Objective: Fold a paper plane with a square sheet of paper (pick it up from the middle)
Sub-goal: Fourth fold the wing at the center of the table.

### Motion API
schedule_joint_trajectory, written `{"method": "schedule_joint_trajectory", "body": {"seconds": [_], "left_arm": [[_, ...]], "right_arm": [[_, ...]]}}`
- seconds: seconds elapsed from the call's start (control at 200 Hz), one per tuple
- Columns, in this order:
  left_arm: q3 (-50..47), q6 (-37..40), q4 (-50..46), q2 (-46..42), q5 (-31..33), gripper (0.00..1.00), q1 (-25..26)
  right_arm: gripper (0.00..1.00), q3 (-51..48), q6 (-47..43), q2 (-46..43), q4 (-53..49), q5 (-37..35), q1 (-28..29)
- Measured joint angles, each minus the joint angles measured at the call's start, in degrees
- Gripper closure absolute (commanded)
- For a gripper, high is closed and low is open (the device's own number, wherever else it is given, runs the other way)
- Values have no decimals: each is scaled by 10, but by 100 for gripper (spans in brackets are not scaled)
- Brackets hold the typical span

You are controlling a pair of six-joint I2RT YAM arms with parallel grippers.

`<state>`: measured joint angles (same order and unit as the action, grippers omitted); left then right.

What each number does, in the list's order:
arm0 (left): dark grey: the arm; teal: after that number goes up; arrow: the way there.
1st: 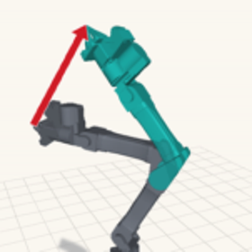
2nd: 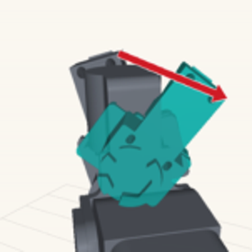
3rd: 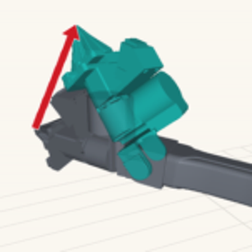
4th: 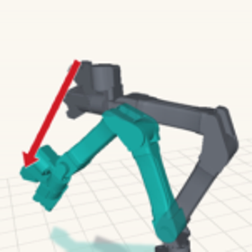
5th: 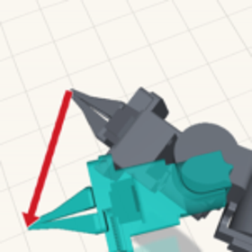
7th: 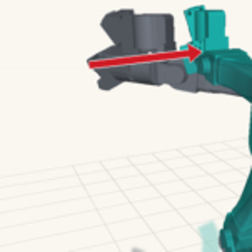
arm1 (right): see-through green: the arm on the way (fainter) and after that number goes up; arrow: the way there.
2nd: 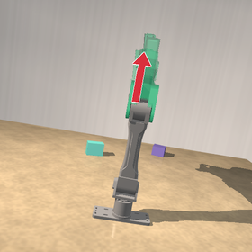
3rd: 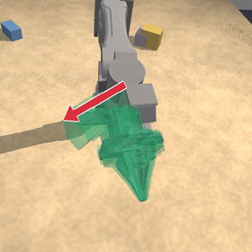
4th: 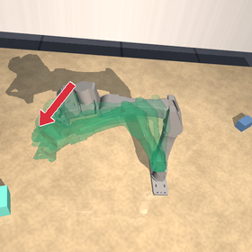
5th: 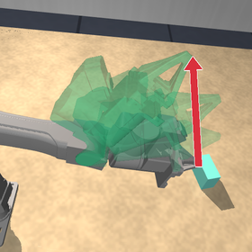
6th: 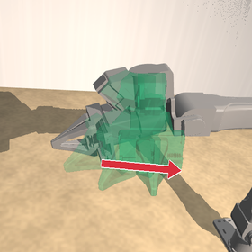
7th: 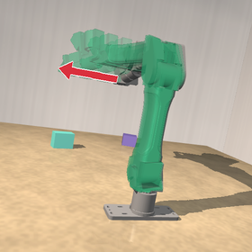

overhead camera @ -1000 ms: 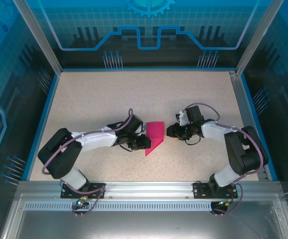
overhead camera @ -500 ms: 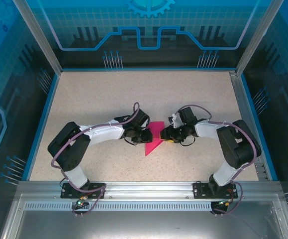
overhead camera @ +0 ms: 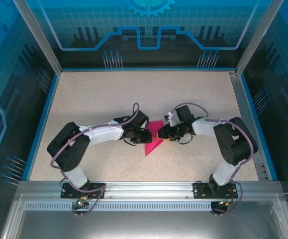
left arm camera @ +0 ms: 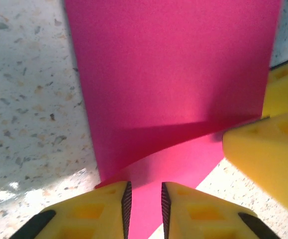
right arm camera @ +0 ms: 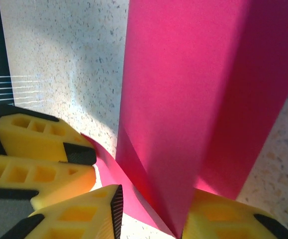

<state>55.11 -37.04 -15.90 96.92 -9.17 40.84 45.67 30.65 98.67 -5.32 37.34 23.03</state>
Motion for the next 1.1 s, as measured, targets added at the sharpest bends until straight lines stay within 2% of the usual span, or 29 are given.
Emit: {"method": "schedule_joint_trajectory", "body": {"seconds": [0.16, 0.31, 0.42, 0.66, 0.865, 1.1], "left_arm": [[-45, -4, 5, -62, 36, 45, 27], [-50, -1, -5, -89, 114, 39, 111], [-47, -2, -26, -82, 175, 39, 159], [16, -2, -66, -10, 290, 40, 195], [57, 0, -83, 38, 354, 41, 226], [78, -5, -116, 81, 412, 47, 234]], "right_arm": [[77, 7, -7, 8, -7, 5, 2], [81, 10, -9, 8, -14, 4, 3], [82, 13, -9, 8, -17, 4, 3], [83, 16, -9, 8, -20, 4, 3], [83, 19, -7, 8, -28, 4, 3], [83, 32, -5, 8, -37, 4, 3]]}}
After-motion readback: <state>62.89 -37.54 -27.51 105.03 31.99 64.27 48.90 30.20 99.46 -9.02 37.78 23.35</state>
